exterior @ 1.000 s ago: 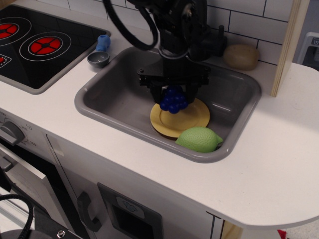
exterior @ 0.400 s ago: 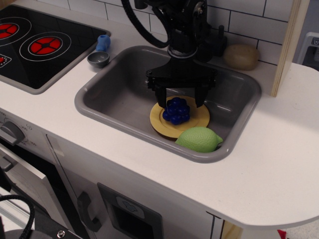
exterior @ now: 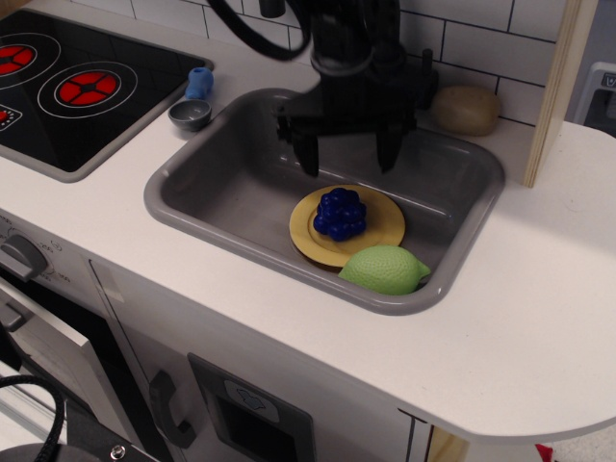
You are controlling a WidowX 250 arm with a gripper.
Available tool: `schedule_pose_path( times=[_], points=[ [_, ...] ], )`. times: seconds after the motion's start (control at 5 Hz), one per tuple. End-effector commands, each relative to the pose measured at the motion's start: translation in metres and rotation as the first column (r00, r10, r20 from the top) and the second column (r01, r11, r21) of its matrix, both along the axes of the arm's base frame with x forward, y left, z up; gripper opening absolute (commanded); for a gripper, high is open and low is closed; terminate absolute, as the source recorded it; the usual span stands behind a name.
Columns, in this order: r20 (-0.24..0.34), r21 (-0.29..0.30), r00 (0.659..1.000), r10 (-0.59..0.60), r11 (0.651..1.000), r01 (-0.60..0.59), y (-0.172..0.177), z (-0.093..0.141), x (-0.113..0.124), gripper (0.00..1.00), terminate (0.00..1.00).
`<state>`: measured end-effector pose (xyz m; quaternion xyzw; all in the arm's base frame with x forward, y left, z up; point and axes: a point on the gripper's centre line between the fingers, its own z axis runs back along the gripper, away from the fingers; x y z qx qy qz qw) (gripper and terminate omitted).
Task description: Put blueberries on plate sink
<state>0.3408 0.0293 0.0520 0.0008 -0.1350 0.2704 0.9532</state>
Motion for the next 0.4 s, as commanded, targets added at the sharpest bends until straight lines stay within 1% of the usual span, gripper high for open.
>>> schedule_pose_path(
  times=[0.0,0.2],
  points=[
    [0.073,0.039,0.995,-0.064,0.997,0.061,0.0061,0.0382,-0.0052,1.00,0.00],
    [0.073,0.039,0.995,-0.064,0.997,0.061,0.0061,0.0382,-0.0052,1.00,1.00]
  ],
)
